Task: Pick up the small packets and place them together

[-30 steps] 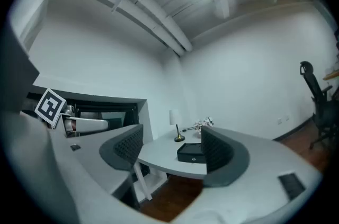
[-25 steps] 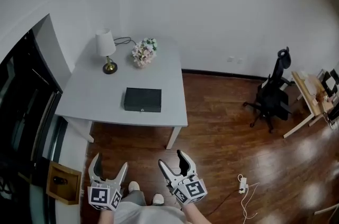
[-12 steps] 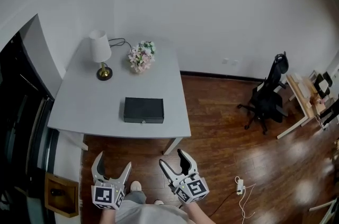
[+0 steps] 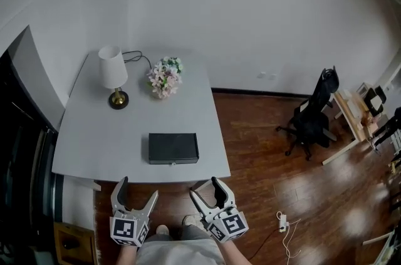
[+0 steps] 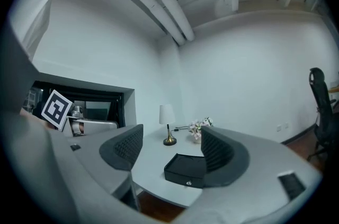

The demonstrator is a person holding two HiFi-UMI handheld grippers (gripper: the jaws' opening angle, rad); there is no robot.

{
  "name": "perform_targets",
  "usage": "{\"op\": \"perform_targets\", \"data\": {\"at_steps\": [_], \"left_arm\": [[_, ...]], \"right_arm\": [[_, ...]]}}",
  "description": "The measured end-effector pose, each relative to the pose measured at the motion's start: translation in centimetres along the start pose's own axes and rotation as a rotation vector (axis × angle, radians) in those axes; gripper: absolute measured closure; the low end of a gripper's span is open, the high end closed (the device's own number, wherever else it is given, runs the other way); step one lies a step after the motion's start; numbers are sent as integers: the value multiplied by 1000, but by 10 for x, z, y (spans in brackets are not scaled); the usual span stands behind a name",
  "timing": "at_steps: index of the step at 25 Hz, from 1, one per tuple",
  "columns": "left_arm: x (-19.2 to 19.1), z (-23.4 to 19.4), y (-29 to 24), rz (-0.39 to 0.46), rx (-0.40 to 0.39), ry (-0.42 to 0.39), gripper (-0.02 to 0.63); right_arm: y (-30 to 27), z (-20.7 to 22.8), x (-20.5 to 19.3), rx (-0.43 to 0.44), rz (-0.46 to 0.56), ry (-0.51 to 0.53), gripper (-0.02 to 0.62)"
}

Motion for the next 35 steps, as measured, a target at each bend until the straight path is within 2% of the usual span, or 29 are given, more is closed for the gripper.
{"op": "perform_targets", "data": {"at_steps": [3, 8, 12, 16, 20, 24, 27, 30, 32, 35], "left_arm": [[2, -3, -25, 0, -9, -12, 212], [11, -7, -60, 3, 35, -17, 212], [17, -13, -82, -3, 90, -40, 212], [18, -13, -93, -16, 141, -53, 213], [6, -19, -105, -20, 153, -26, 213], [-17, -22, -116, -63, 83, -11, 213], [-17, -26, -124, -64, 13, -48, 213], [-17, -42, -120, -49, -5, -43, 213], [-19, -54, -115, -52, -4, -35, 213], [-23, -67, -109, -63, -9, -24, 213]], "right_arm": [[-17, 19, 2, 6, -3, -28, 258], [-52, 53, 1, 68, -56, -67, 258], [-82, 78, -16, 139, -156, -125, 259], [-101, 95, -45, 195, -288, -246, 259], [-121, 99, -80, 223, -408, -245, 283], [-130, 101, -138, 180, -584, -309, 285], [-138, 112, -174, 88, -661, -360, 288], [-150, 117, -207, 6, -737, -380, 290], [-161, 118, -227, -30, -789, -393, 376], [-176, 118, -243, -73, -834, -415, 376]]}}
Point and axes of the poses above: the fingertips, and each gripper's own axes: y backward along the fingers, z to its right, x out of its top, the point moved 5 cm from there along y, backward along the fingers, and after that the axes turned 13 degrees about -y, right-handed, at the moved point
